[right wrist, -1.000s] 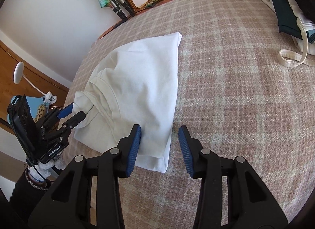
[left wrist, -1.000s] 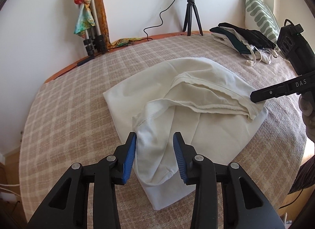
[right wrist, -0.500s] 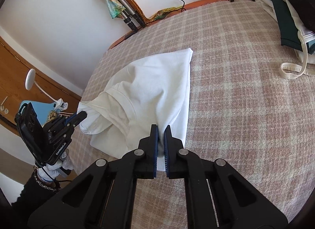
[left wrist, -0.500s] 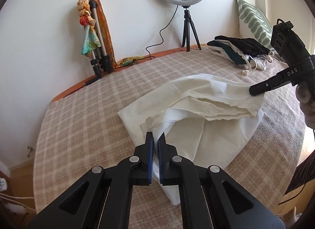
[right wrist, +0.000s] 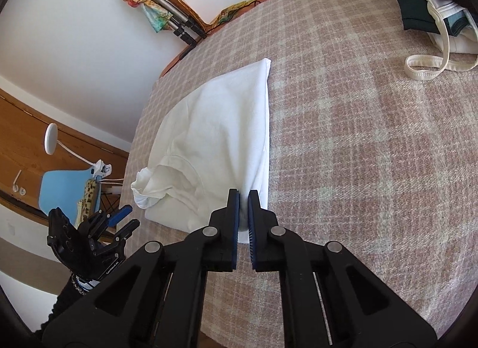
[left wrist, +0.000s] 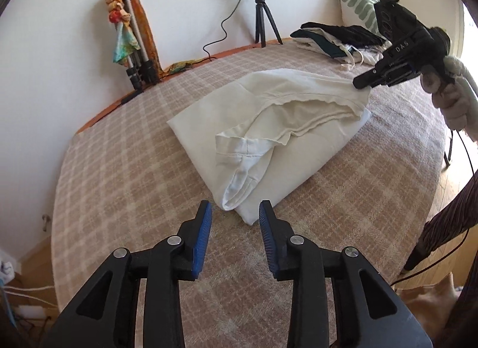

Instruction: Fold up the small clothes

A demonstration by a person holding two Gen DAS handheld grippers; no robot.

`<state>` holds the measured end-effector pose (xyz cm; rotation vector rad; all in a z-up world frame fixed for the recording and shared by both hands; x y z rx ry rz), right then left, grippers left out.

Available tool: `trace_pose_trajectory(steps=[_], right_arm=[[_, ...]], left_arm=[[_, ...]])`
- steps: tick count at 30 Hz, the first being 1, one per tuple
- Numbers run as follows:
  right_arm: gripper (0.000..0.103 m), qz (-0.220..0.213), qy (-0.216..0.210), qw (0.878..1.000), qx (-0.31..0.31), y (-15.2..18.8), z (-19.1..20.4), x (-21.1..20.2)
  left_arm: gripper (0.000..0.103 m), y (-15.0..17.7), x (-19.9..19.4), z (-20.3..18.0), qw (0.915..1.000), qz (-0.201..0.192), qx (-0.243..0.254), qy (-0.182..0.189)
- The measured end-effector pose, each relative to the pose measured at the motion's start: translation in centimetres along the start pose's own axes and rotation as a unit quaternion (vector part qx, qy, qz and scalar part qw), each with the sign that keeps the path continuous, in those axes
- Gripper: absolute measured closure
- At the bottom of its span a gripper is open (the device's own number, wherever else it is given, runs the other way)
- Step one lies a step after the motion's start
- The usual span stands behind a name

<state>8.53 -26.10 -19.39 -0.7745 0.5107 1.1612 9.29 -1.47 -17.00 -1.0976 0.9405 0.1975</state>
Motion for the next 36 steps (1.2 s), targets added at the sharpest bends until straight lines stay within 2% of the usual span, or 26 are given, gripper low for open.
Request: trace_pose_trajectory(steps=[1,2,3,5,6,7,9,10,13,16,17,18,19,20,21,22,26,29,31,33,36], right_arm=[[0.087,-0.001,-0.005,1.0,0.005,-0.1,-0.1,-0.1],[0.083,-0.001,-0.007,1.0,0.009,0.0,-0.2,-0.2],[0.082,-0.001,-0.009,1.0,0.012,0.0,-0.2,-0.1],[0.081,0.001,-0.009,1.0,0.012,0.1,-0.1,0.0],[0.081,0.002,-0.007,1.0,0.011,0.2,0.0,0.2],[0.081,0.004,-0.005,1.0,0.009,0.3,0.0,0.3],[0.081,0.007,-0.003,1.0,0.008,0.5,0.1,0.6],[0.081,0.009,-0.003,1.0,0.009,0.6,0.1,0.7],[0.08,0.016,-0.001,1.0,0.01,0.8,0.0,1.2],[0.08,0.022,0.001,1.0,0.013,0.9,-0.1,1.9],[0.08,0.024,0.0,1.0,0.012,1.0,-0.1,2.0],[0.08,0.024,-0.001,1.0,0.009,1.0,0.0,2.1],[0.08,0.026,0.0,1.0,0.004,1.1,0.2,2.2],[0.081,0.025,0.001,1.0,-0.002,1.1,0.4,2.2],[0.085,0.023,-0.002,1.0,-0.006,1.1,0.6,2.1],[0.094,0.024,-0.007,1.0,-0.009,1.2,0.9,2.2],[0.096,0.014,-0.016,1.0,-0.018,1.0,1.8,1.5],[0.097,-0.002,-0.046,0.999,-0.016,0.5,2.8,-0.3],[0.097,-0.012,-0.054,0.998,-0.019,0.2,2.9,-1.3],[0.097,-0.012,-0.025,0.999,-0.018,0.1,1.8,-1.3],[0.097,-0.001,0.029,1.0,-0.01,0.3,-0.1,0.0]], left_arm=[[0.063,-0.2,-0.2,1.1,0.9985,-0.004,-0.052,0.02],[0.063,-0.3,-0.2,2.4,0.993,-0.004,-0.111,0.04],[0.063,-0.2,-0.1,3.7,0.9822,-0.002,-0.176,0.065],[0.063,0.6,0.7,5.9,0.9463,0.006,-0.303,0.111],[0.063,1.0,1.2,6.6,0.9289,0.009,-0.348,0.125],[0.063,1.5,1.6,6.7,0.913,0.014,-0.383,0.139],[0.063,1.9,2.5,6.6,0.8898,0.028,-0.426,0.161],[0.063,1.8,2.9,6.3,0.8821,0.033,-0.436,0.174],[0.063,1.8,4.2,5.6,0.8748,0.061,-0.448,0.174],[0.066,2.5,4.6,5.4,0.8613,0.066,-0.471,0.178],[0.068,2.4,4.6,5.4,0.86,0.064,-0.474,0.179],[0.079,2.3,4.6,5.5,0.8624,0.06,-0.471,0.176],[0.096,2.0,4.5,5.7,0.8671,0.055,-0.464,0.172],[0.098,1.8,4.4,5.9,0.8716,0.05,-0.459,0.166],[0.098,1.6,4.2,6.1,0.8744,0.042,-0.455,0.162],[0.098,1.4,4.1,6.2,0.8771,0.036,-0.451,0.161],[0.099,0.4,3.2,6.3,0.8906,0.015,-0.427,0.155],[0.099,-0.7,1.9,6.5,0.9066,-0.002,-0.398,0.14],[0.099,-0.7,1.3,6.7,0.9232,-0.003,-0.366,0.116],[0.099,-0.1,1.7,6.4,0.9419,0.019,-0.325,0.083],[0.1,1.5,3.0,5.5,0.9473,0.057,-0.303,0.087]])
Point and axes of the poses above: each gripper's, at about its wrist camera, not at the fingertips, and x roughly the way its jaws point, z to its left, y to its underside, the point moved 5 cm from there along x, roughly the way its jaws point, and after that the axes turned 5 degrees about x, right-handed, at the moved point
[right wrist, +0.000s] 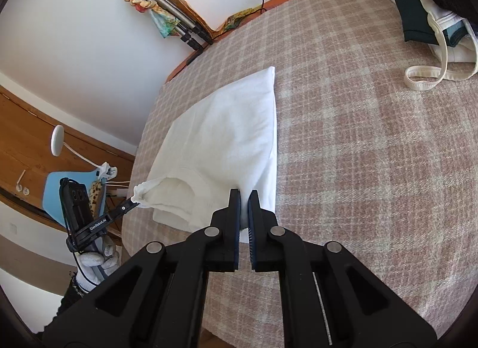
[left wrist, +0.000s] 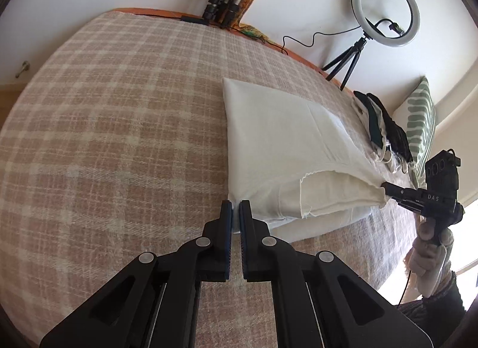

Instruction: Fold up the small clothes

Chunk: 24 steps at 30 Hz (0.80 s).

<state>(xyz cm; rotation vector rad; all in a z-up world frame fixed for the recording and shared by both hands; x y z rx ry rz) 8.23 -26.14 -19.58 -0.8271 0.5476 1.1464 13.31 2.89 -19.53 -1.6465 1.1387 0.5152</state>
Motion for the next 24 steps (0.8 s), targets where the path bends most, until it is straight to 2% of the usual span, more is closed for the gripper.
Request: trace_pose_trajectory(steps=[3,6,8,10,14,17,20,22,24], right_arm=[[0.095,0.006,0.018,1.0,-0.006,0.1,-0.3,0.3],[0.089,-0.023,0.053,0.997,-0.055,-0.3,1.2,-0.8],[0.082,-0.045,0.047,0.995,-0.074,-0.6,2.4,-1.4],[0.081,-0.048,0.023,0.995,-0.082,-0.7,3.4,-1.2],[0.081,-0.028,0.044,0.992,-0.116,0.1,4.7,1.0],[0.081,0.001,0.057,0.989,-0.138,1.6,4.6,2.7],[0.081,0.021,0.065,0.984,-0.164,3.2,4.4,3.1],[0.081,0.026,0.072,0.98,-0.182,3.8,4.4,2.8],[0.081,0.028,0.058,0.982,-0.175,3.7,4.3,2.0]], left_arm=[[0.098,0.6,-0.2,0.3,0.9997,0.016,0.002,-0.016],[0.097,-0.7,-2.2,0.1,0.9996,-0.022,0.008,-0.019],[0.097,-2.1,-3.2,-0.4,0.9985,-0.051,0.012,-0.01],[0.097,-3.1,-2.9,-1.4,0.998,-0.06,0.016,0.007],[0.097,-3.3,0.1,-4.1,0.9969,-0.03,0.073,0.002],[0.097,-1.9,1.8,-4.9,0.9958,0.004,0.091,0.009],[0.097,0.5,2.4,-5.0,0.9925,0.036,0.117,-0.001],[0.096,1.3,1.6,-4.9,0.991,0.026,0.131,-0.003],[0.096,1.5,0.7,-4.7,0.9915,0.024,0.128,-0.002]])
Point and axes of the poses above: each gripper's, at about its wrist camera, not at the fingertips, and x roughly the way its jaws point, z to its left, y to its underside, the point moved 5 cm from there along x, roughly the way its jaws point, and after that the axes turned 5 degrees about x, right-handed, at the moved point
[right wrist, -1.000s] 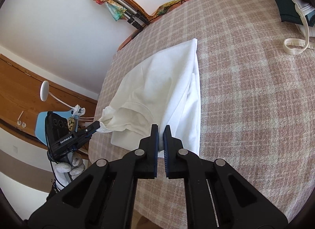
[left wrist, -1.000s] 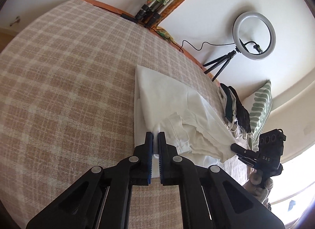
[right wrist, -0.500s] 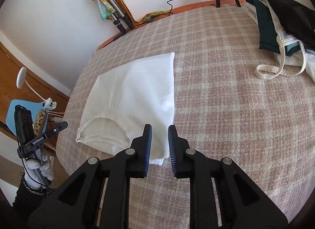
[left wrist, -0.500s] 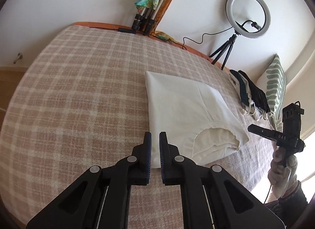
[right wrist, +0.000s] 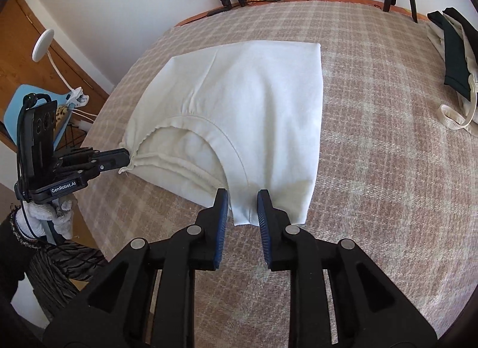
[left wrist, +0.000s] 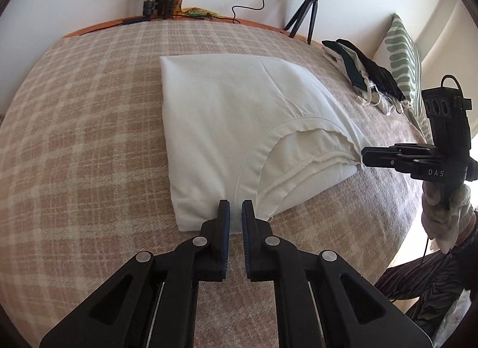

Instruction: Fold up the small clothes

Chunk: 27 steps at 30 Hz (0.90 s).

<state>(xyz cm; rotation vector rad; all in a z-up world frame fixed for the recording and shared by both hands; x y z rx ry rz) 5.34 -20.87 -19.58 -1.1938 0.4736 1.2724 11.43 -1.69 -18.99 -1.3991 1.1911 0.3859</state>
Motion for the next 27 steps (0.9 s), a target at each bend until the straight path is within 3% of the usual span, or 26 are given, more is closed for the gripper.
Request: trace_pose_trajectory(steps=[3,4,5,7,8,12,17,27], right_arm=[[0.079,-0.031,-0.022,0.999,0.014,-1.7,-0.6,-2.0],[0.063,-0.044,-0.02,0.999,0.02,-2.4,-0.9,-2.6],[0.04,-0.061,-0.019,0.997,0.03,-3.1,-1.4,-3.2],[0.029,-0.084,-0.031,0.995,0.052,-4.4,-2.3,-3.9],[0.029,-0.087,-0.037,0.993,0.066,-5.1,-2.8,-3.9],[0.029,-0.083,-0.053,0.989,0.11,-6.6,-5.0,-2.7],[0.029,-0.061,-0.083,0.982,0.159,-7.1,-6.8,0.1],[0.029,-0.04,-0.131,0.977,0.163,-8.3,-6.5,3.3]], left_arm=[[0.095,0.2,-1.4,0.9,0.9996,-0.012,-0.025,-0.005],[0.092,0.0,-1.8,1.2,0.9991,-0.018,-0.04,-0.004],[0.086,-0.1,-2.2,1.6,0.9982,-0.022,-0.055,-0.005],[0.041,-0.4,-2.8,2.4,0.9949,-0.033,-0.094,-0.012],[0.033,-0.4,-3.1,2.9,0.9924,-0.04,-0.115,-0.012],[0.032,-0.1,-3.1,3.9,0.9808,-0.047,-0.184,0.044],[0.032,0.5,-1.6,4.6,0.9661,-0.037,-0.239,0.089],[0.039,-0.7,0.2,3.8,0.9573,-0.025,-0.258,0.128]])
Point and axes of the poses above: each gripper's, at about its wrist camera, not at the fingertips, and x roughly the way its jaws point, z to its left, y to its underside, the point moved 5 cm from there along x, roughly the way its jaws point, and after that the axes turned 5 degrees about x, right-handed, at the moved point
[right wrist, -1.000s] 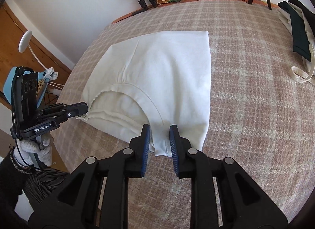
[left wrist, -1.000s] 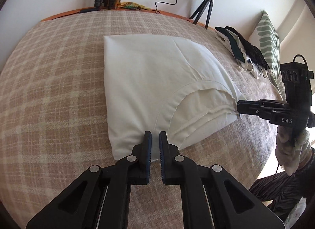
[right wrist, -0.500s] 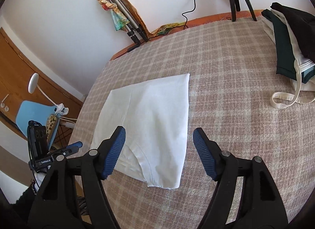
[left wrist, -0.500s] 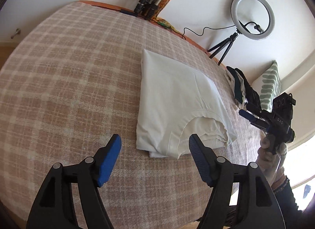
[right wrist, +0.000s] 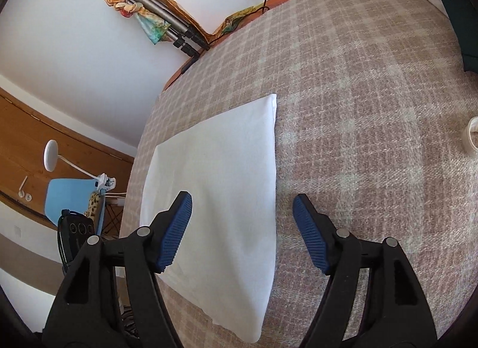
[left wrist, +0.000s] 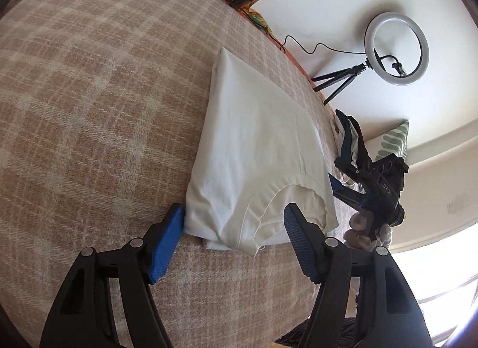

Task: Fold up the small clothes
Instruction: 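Grasp the folded shirt bundle with both grippers and lift it, then carry the folded shirt onto the clothes stack by the pillow and open both grippers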

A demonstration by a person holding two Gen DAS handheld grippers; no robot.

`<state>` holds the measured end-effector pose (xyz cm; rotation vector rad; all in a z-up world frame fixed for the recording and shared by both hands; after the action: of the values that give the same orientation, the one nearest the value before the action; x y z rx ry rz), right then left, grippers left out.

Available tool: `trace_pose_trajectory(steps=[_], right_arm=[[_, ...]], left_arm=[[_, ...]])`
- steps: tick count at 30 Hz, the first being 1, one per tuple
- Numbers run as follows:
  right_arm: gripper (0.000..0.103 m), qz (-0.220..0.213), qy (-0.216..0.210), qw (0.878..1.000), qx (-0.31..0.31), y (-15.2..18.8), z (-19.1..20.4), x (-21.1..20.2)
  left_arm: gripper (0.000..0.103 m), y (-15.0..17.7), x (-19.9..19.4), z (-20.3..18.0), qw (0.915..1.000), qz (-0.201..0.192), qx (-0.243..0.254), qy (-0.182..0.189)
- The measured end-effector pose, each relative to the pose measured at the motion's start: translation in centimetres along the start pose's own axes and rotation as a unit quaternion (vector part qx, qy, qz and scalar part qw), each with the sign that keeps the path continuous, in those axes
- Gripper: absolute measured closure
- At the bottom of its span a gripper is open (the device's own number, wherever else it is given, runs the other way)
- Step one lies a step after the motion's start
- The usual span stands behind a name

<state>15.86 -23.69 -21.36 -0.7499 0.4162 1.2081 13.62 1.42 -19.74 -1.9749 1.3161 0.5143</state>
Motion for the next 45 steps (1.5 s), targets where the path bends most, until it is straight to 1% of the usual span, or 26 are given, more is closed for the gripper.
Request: trace_pose_trajectory(steps=[2,4,6,8,9,10,11,12,13,14,15,16,17,19,22,26,30,33,38,45], right_arm=[[0.03,0.004,-0.024,1.0,0.01,-0.2,0.1,0.6],[0.033,0.008,-0.036,0.999,0.013,-0.4,0.4,1.4],[0.034,0.008,-0.044,0.999,0.01,-0.6,0.8,1.9],[0.036,0.011,-0.048,0.999,0.012,-0.8,1.1,2.4],[0.037,0.012,-0.051,0.999,0.014,-0.9,1.3,2.7],[0.04,0.013,-0.053,0.998,0.016,-1.1,1.5,3.1],[0.047,0.013,-0.05,0.998,0.018,-1.2,1.4,3.3],[0.051,0.015,-0.046,0.999,0.02,-1.3,1.4,3.6],[0.061,0.016,-0.042,0.999,0.022,-1.3,1.4,3.8],[0.071,0.017,-0.037,0.999,0.024,-1.4,1.3,4.0],[0.077,0.018,-0.032,0.999,0.025,-1.5,1.3,4.1],[0.085,0.018,-0.026,0.999,0.024,-1.6,1.4,4.2],[0.087,0.017,-0.022,0.999,0.022,-1.7,1.5,4.1],[0.089,0.012,-0.012,1.0,0.012,-1.8,2.1,3.7],[0.091,0.004,0.005,1.0,-0.014,-2.1,3.7,3.1],[0.091,-0.005,0.014,0.999,-0.04,-2.0,5.6,2.1],[0.092,-0.011,0.032,0.997,-0.068,-2.0,7.0,1.1],[0.092,-0.02,0.035,0.996,-0.079,-2.3,7.6,-0.4],[0.092,-0.042,0.046,0.995,-0.083,-3.5,6.9,-4.4],[0.092,-0.086,0.076,0.99,-0.087,-5.9,4.1,-11.6]], left_arm=[[0.043,-0.3,0.2,-0.1,1.0,0.0,0.004,-0.003],[0.058,-0.5,0.7,0.0,1.0,0.007,-0.005,0.005],[0.064,-0.5,1.0,0.2,0.9997,0.01,-0.018,0.012],[0.068,-0.7,1.3,-0.1,0.9998,0.011,-0.01,0.009],[0.071,-0.8,1.6,-0.3,0.9998,0.015,-0.007,0.008],[0.076,-0.8,1.8,-0.5,0.9998,0.016,-0.006,0.007],[0.079,-0.8,2.0,-0.6,0.9998,0.018,-0.005,0.004],[0.085,-0.9,2.2,-0.8,0.9998,0.019,-0.002,0.001],[0.089,-0.9,2.3,-0.9,0.9998,0.02,0.003,-0.003],[0.089,-0.9,2.3,-1.0,0.9998,0.019,0.009,-0.008],[0.09,-0.9,2.2,-1.3,0.9997,0.017,0.015,-0.011],[0.091,-0.9,2.1,-1.5,0.9996,0.014,0.022,-0.013],[0.091,-1.0,1.9,-1.8,0.9994,0.01,0.031,-0.015],[0.092,-1.2,1.5,-2.5,0.9986,0.0,0.048,-0.022],[0.092,-1.6,0.8,-3.7,0.9971,-0.017,0.071,-0.021],[0.093,-1.9,0.1,-5.2,0.9939,-0.032,0.103,-0.024],[0.093,-2.2,0.1,-6.2,0.9926,-0.035,0.115,-0.017],[0.093,-2.6,0.2,-7.3,0.9925,-0.037,0.116,-0.008],[0.093,-2.9,0.9,-11.0,0.9877,-0.039,0.151,0.007],[0.093,-3.6,4.0,-17.4,0.9776,-0.031,0.205,0.033]])
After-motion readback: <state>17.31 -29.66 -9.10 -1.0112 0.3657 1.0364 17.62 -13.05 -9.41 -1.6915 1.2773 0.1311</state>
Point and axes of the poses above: each gripper's, at about its wrist camera, not at the fingertips, and x roughly the way its jaws point, z to its left, y to its underside, the point moved 5 cm from there along x, roughly the way its jaws point, and after that the axes turned 5 degrees about x, right-handed, at the moved point
